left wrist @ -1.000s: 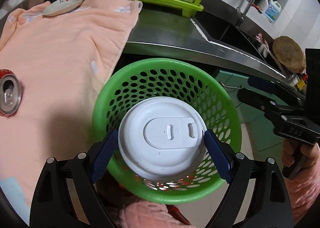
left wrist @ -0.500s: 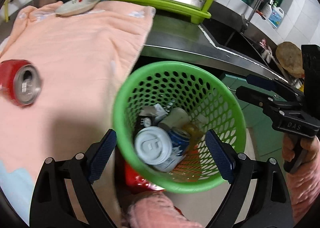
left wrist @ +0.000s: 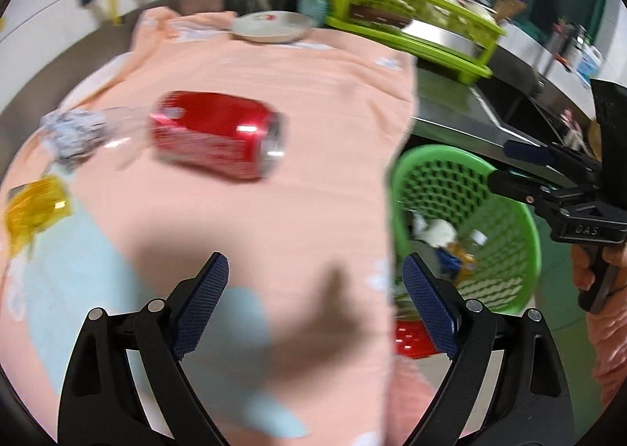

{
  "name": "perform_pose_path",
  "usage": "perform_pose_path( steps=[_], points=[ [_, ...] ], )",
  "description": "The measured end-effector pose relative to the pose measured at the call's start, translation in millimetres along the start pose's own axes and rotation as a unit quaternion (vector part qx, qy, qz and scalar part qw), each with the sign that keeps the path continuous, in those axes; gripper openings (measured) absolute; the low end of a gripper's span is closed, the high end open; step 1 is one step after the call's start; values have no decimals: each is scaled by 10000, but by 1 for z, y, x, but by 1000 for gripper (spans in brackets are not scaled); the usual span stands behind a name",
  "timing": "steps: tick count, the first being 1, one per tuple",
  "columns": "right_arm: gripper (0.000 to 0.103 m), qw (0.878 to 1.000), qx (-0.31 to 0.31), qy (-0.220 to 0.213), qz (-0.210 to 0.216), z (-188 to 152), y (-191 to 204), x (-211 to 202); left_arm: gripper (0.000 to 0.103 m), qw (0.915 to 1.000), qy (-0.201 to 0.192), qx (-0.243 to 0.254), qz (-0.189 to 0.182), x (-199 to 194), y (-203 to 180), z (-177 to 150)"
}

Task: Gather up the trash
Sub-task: 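Move both grippers back over the towel toward the yellow wrapper and Coke can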

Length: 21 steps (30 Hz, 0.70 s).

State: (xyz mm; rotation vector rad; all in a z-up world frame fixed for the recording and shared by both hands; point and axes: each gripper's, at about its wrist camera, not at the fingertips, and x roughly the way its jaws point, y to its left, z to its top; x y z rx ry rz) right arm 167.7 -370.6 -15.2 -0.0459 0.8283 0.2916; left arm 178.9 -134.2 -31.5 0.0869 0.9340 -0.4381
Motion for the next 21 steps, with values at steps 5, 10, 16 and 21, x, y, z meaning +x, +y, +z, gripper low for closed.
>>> perform_pose_path(
  steps=[5,10,16,21],
  points=[
    [83,9992,-304,25,269,25,32,19,89,9986,-133,-201,467,-20,50,1],
    [84,9973,-533,114,495,47,61,40,89,9935,-353,-551,934,-43,107,7],
    [85,9940,-848,190,663,72,92,62,90,9858,-477,-893,1336,-61,173,20],
    [87,9908,-1152,231,675,89,112,79,96,9847,-421,-894,1435,-58,210,30]
  ],
)
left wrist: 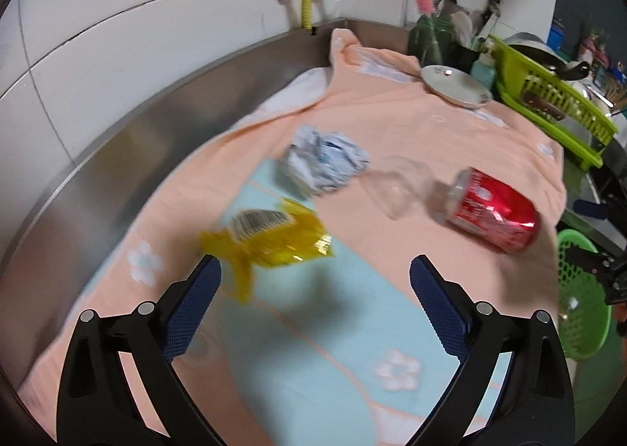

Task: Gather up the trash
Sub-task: 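Move both grippers back over the towel toward the yellow wrapper and Coke can, then grasp the yellow wrapper with the left gripper while the right gripper grasps the red Coke can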

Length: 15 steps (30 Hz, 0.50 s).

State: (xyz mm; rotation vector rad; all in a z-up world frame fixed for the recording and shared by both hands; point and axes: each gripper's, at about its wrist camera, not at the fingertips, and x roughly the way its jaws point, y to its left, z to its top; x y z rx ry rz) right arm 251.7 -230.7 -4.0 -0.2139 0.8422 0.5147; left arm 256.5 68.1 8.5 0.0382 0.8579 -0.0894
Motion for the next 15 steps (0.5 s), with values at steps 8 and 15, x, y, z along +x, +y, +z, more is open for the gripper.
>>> perform_pose_path(
  steps=[8,15],
  points=[
    [88,9988,-443,188,-15,28,11,33,96,9988,268,231,-352,37,29,15],
    [88,9965,-698,456,-6,51,18,69,96,9952,438,675,-562,63,30,16]
  ],
)
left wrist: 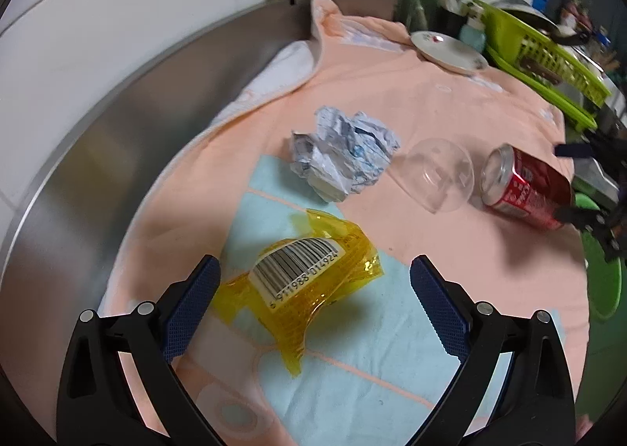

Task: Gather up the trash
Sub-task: 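Grasp the yellow wrapper with the left gripper while the right gripper grasps the red Coke can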

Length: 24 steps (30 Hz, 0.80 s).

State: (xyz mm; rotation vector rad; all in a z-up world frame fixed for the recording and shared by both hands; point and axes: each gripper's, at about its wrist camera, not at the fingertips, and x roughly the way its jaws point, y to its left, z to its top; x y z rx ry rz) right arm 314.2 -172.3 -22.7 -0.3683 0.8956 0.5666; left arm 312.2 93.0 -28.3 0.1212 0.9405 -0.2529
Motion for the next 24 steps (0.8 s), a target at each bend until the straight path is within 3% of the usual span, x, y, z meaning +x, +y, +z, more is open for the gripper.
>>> perform_pose_path(
  steps=[14,19,24],
  points=[
    [88,9978,-311,575,62,17,-1,53,95,9973,322,662,41,35,-6,0],
    [86,9971,-280,694,100,16,0,65,75,9973,344,643,-11,39,-6,-6],
    [66,9967,-220,759,210,13,4,68,54,9973,334,646,-85,37,-12,-14]
  ],
)
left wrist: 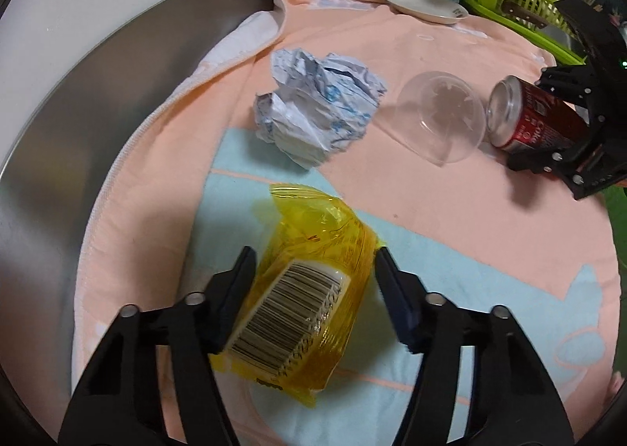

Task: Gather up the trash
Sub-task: 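Grasp the yellow wrapper with the left gripper while the right gripper grasps the red Coke can, then carry the Coke can to the basket and drop it with the right gripper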

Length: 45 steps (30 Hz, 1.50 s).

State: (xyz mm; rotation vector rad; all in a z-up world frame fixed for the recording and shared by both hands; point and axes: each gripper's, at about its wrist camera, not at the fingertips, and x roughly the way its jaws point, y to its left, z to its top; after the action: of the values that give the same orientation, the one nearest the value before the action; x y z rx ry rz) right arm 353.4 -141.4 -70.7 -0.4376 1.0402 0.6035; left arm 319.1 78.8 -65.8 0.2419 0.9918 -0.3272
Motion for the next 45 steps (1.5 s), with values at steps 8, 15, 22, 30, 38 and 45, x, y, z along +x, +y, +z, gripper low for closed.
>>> perform_pose_path(
  steps=[8,15,22,30,38,45],
  points=[
    [65,9998,103,-135,39,-13,12,-13,37,9996,-90,-272,28,-12,-8,-11],
    [65,9987,326,-336,198,-32,15,-40,34,9988,-124,-484,12,-28,-17,-26],
    [65,9968,519,-549,257,-61,15,-73,34,9976,-342,-572,-178,-56,-36,-37],
    [65,9935,917,-665,61,-110,-3,-108,34,9965,-574,-319,-519,-83,-93,-41],
    [65,9865,1501,-528,-396,-173,-48,-136,34,9938,-661,-68,-886,-97,-147,-41],
    [65,9778,1874,-209,-913,-231,-86,-143,34,9900,-695,193,-1209,-100,-197,-33]
  ],
)
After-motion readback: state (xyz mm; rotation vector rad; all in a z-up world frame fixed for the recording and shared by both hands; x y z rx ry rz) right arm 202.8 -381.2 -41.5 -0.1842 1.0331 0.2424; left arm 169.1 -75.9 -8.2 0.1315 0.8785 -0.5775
